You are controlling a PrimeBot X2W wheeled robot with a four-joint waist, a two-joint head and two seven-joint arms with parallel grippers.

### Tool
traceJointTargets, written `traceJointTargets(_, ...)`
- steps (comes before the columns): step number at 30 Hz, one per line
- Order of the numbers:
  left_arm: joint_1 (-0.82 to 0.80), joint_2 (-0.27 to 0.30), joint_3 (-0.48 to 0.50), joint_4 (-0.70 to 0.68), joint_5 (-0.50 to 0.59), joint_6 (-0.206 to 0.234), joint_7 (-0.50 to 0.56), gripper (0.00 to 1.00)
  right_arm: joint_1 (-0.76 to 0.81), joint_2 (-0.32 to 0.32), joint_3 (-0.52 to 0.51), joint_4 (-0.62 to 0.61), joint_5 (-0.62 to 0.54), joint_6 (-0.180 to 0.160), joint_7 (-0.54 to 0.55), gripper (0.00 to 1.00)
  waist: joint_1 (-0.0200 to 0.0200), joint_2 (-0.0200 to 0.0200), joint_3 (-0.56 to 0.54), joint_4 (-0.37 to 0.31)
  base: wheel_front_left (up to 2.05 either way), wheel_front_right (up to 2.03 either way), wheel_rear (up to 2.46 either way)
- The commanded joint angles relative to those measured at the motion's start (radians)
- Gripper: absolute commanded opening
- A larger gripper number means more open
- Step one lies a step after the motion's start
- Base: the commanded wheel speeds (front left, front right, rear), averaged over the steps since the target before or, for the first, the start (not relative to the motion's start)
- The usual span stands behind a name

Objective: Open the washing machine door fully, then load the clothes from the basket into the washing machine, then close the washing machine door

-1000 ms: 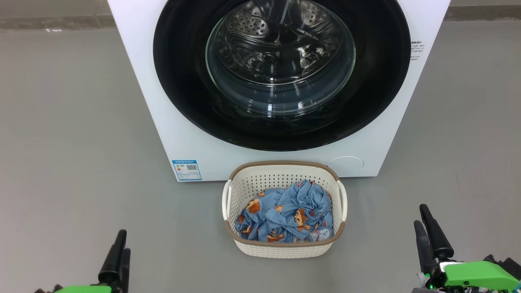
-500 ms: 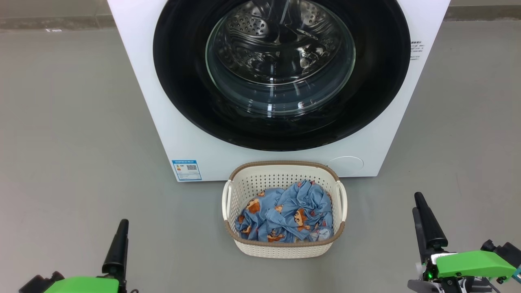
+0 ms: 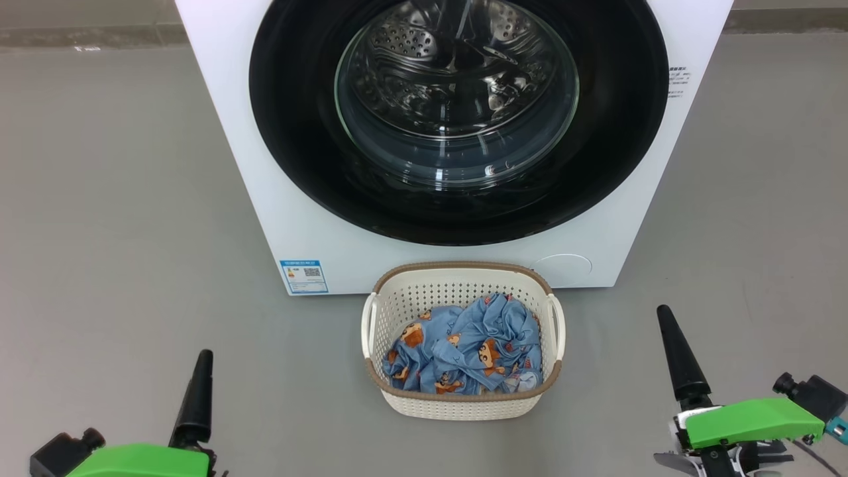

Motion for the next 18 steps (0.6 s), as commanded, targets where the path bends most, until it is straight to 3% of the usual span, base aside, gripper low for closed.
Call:
traceJointTargets(1, -0.051, 0.019, 0.01, -0.035, 0.023, -0.007, -0.011, 1.0, -0.055, -0.014, 0.017, -0.032, -0.036, 0.001, -0.011, 1.0, 0.0, 0.0, 0.0, 0.0, 0.0, 0.0, 0.0)
traceJointTargets(8, -0.055, 0.024, 0.005, -0.034, 0.13, -0.007, -0.032, 1.0, -0.063, -0.026, 0.033, -0.03, -0.186, 0.001, -0.03, 1.0, 0.0, 0.0, 0.001, -0.001, 0.0, 0.0, 0.0)
traceJointTargets(18, -0.06, 0.018, 0.027, -0.028, 0.388, -0.008, -0.062, 1.0, -0.075, -0.024, 0.051, -0.02, -0.41, 0.001, -0.059, 1.0, 0.0, 0.0, -0.001, 0.0, 0.0, 0.0, 0.0)
